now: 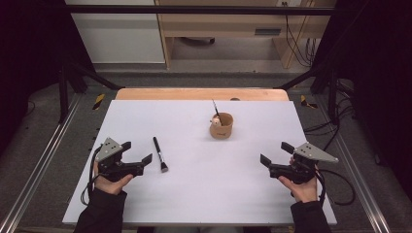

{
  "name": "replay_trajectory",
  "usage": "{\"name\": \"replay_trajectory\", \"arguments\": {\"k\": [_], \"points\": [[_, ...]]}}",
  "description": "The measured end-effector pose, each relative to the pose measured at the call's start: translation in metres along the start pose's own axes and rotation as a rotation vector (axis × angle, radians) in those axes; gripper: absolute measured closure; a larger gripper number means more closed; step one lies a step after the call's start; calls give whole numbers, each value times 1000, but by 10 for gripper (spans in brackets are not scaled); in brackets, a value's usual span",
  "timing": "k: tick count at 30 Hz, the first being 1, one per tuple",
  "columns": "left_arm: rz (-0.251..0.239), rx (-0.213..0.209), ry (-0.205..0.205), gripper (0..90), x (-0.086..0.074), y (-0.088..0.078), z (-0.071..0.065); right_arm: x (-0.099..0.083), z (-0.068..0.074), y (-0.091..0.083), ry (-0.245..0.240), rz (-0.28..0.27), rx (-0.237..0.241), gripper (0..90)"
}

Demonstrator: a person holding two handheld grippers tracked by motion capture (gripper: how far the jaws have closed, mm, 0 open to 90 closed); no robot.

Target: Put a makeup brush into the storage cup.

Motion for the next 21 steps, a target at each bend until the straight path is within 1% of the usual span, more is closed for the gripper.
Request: {"name": "replay_trajectory", "arguments": {"k": [4,11,15,16,17,18,20,21], "points": [[5,9,-1,71,3,3,-1,0,1,1,4,1,0,68],[22,28,0,72,12,10,-2,0,2,2,-4,6,0,67],[35,41,-9,75,17,16,-4,1,3,2,-6,2,-1,67],[35,41,-9,76,17,16,-4,1,3,2,-6,2,-1,67],[47,47,-4,78,17,21,-6,2,3,2,-4,2,1,67],[47,47,-4,79,17,21,-6,2,3,2,-4,2,1,67],[69,51,-6,83,14,27,-7,2,4,2,-7,4,2,67],[69,51,-6,89,14,27,-7,2,4,2,-7,4,2,67]]}}
Point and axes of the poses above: each handheld gripper's, and its own axes: y roughly forward along the jaws, x roughly out of its top, z roughly to its left, the point moved 1 cm from there along y, roughly forward along the jaws, and after that the axes turned 8 degrees about x, right-handed, at the moved point
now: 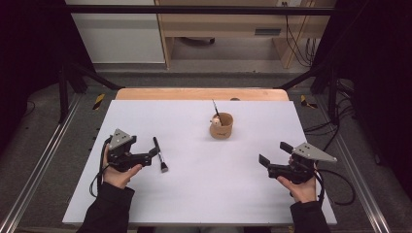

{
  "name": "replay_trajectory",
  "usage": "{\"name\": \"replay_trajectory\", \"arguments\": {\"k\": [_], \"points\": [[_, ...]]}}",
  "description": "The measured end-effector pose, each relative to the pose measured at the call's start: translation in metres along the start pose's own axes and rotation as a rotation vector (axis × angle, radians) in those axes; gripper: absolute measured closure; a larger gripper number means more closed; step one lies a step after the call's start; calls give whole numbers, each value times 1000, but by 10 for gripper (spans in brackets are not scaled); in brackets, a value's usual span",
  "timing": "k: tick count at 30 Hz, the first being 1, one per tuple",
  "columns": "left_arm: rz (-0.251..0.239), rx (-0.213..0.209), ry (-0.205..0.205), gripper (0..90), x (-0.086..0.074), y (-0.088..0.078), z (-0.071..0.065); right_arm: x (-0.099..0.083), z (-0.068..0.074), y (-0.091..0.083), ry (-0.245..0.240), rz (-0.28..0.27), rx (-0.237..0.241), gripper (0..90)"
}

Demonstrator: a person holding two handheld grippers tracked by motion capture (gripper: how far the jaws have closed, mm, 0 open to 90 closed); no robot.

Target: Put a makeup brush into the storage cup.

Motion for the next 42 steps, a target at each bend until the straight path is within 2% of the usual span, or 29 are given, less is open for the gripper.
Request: {"name": "replay_trajectory", "arguments": {"k": [1,2,3,7,12,16,24,26,33,39,40,42], "points": [[23,6,-1,96,-4,5,0,0,0,0,0,1,0,67],[23,6,-1,97,-4,5,0,0,0,0,0,1,0,67],[52,16,3,98,-8,11,-1,0,0,0,1,2,0,67],[92,37,-6,104,-15,21,0,0,1,0,-2,0,2,66],[123,53,-5,118,-20,30,-1,0,1,0,-3,-1,2,66],[154,66,16,137,-23,37,-4,0,1,1,-2,1,3,67],[203,73,35,172,-27,50,-10,0,-1,1,0,0,1,67],[217,70,28,201,-29,54,-11,0,0,1,2,3,6,66],[256,76,41,287,-33,61,-13,-1,0,1,0,4,5,63],[275,82,24,350,-37,66,-14,-1,0,2,4,5,4,63],[286,85,33,367,-37,66,-13,-1,0,2,4,6,2,63],[286,86,17,393,-38,68,-14,-1,0,2,0,6,4,63]]}}
Point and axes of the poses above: each handheld gripper's, and its own axes: y roughly forward along the jaws, x roughly out of its top, z roughly to its left, the point moved 1 cm from there along y, roughly forward along the jaws, and after that the axes turned 8 degrees about x, right-handed, at the moved point
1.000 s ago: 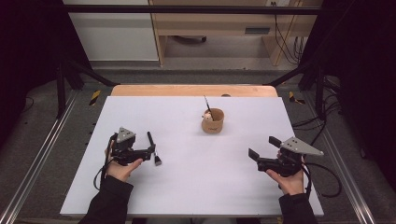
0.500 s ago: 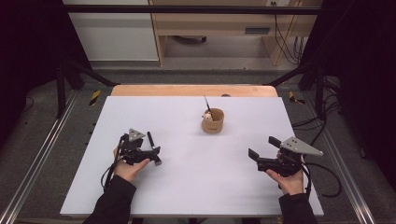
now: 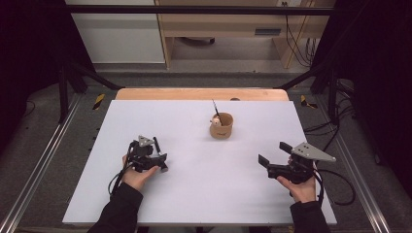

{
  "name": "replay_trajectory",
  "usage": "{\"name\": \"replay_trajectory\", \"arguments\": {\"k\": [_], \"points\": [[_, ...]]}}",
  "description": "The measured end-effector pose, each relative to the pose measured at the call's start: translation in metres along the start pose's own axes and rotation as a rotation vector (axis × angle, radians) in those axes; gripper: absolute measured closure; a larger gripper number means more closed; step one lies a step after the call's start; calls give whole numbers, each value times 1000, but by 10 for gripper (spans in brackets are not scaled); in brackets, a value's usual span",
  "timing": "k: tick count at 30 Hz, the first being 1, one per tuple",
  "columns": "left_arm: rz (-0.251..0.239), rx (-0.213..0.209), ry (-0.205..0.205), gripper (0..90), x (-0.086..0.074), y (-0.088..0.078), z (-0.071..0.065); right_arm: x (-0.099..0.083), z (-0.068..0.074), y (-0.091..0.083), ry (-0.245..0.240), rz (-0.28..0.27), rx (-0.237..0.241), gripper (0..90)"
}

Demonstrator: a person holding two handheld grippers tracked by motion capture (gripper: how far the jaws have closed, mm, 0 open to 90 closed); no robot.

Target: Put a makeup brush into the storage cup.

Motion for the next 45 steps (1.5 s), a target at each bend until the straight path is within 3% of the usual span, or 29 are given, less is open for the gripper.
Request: {"name": "replay_trajectory", "arguments": {"k": [12,24,36,45], "points": [[31,-19,-2,536,-2,6,-1,0,-1,-1,-3,-2,-1,62],[55,-38,2,599,-5,5,1,0,0,-1,-6,1,-3,62],[80,-54,26,695,-7,1,3,0,2,-1,-10,3,-1,62],[93,-73,85,761,-7,-1,3,0,2,0,-11,6,0,62]]}}
Point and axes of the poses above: each handheld gripper's, and its own axes: y roughly forward along the jaws, x roughly out of its top, z roughly to its left, the point moved 1 cm from there along y, roughly forward along the jaws, and after that the axes turned 8 degrees about x, right-handed, at the moved point
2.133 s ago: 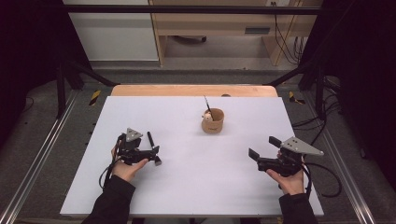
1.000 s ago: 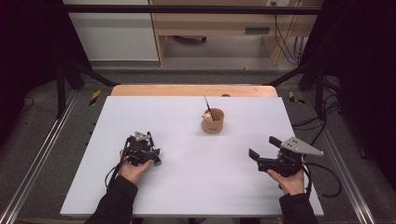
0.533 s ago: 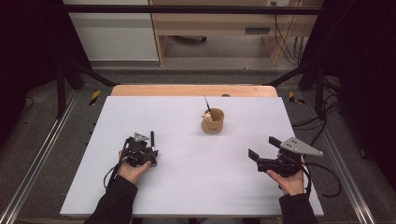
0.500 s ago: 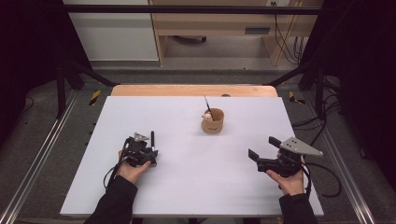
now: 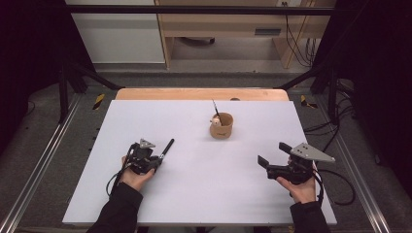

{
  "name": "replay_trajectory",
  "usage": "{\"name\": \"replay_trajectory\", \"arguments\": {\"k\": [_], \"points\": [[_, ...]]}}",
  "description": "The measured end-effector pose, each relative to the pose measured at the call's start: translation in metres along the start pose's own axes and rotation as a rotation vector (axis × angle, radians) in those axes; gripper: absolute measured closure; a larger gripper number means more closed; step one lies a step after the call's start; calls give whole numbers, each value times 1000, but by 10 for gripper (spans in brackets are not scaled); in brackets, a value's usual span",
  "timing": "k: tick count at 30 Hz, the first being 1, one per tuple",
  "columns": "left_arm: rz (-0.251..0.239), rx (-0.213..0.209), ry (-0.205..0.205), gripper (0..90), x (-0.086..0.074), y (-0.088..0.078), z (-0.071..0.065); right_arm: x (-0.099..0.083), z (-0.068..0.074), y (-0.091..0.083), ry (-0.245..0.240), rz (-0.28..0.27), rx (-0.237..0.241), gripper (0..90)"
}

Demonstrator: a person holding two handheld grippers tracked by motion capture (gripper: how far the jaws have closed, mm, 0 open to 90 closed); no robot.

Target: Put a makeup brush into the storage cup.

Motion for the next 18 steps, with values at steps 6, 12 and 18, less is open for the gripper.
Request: {"name": "replay_trajectory", "arguments": {"k": [6,12,18], "points": [[1,2,31,764,0,-1,-1,0,0,0,3,0,0,62],[-18,-24,33,661,3,-4,0,0,0,0,3,1,0,63],[-47,-19,42,507,16,-19,3,0,0,0,3,0,4,64]]}}
Point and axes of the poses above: each handheld gripper's, and its own axes: y roughly forward along the jaws, x roughly out of its top, z roughly to its left, the point moved 1 cm from there along y, roughly forward along the jaws, and after that the axes turned 8 degrees about x, right-handed, at the moved point
